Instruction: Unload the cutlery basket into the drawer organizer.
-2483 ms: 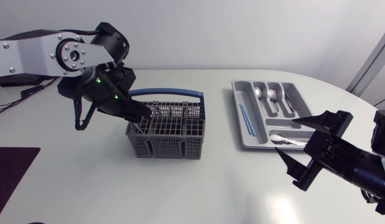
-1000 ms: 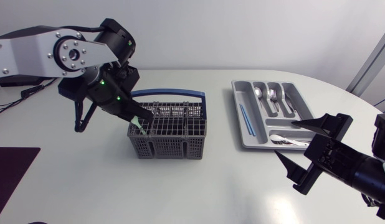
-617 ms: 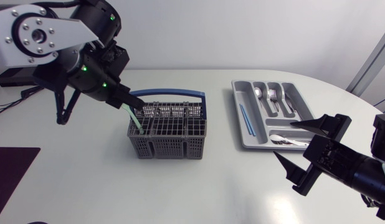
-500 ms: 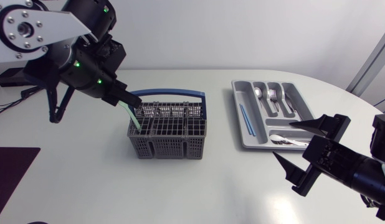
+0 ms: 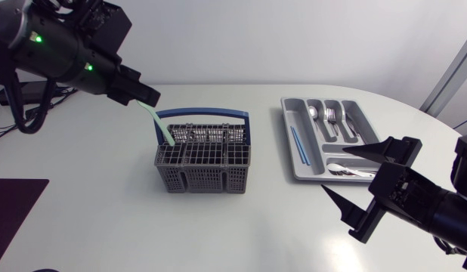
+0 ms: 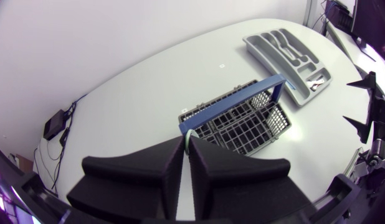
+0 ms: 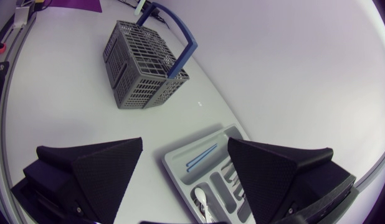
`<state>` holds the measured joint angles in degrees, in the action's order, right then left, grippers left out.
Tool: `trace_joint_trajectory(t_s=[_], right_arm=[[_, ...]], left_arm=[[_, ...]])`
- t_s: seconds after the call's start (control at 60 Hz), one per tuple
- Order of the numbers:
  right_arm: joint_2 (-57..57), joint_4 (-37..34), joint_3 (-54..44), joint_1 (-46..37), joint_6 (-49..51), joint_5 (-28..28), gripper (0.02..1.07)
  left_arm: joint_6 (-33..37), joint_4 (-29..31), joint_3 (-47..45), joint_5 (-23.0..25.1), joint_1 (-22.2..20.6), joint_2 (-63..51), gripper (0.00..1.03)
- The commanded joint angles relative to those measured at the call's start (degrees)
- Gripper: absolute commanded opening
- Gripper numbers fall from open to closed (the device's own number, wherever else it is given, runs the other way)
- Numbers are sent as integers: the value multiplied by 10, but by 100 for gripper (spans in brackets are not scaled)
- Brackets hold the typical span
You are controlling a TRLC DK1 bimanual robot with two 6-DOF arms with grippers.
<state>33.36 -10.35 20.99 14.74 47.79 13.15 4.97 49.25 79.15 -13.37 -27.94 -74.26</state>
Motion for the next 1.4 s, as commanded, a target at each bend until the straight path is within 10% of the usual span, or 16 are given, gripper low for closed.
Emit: trace_joint_trajectory(t_s=[0.0, 0.45, 1.383], right_arm=[[1, -10, 28, 26, -40, -7, 100], [123, 8, 103, 150, -169, -8, 93], [348, 134, 209, 240, -303, -44, 69]], left_arm=[[-1, 8, 21, 37, -3, 11, 10], [-35, -117, -74, 251, -6, -16, 10], [-95, -214, -68, 293, -82, -99, 10]])
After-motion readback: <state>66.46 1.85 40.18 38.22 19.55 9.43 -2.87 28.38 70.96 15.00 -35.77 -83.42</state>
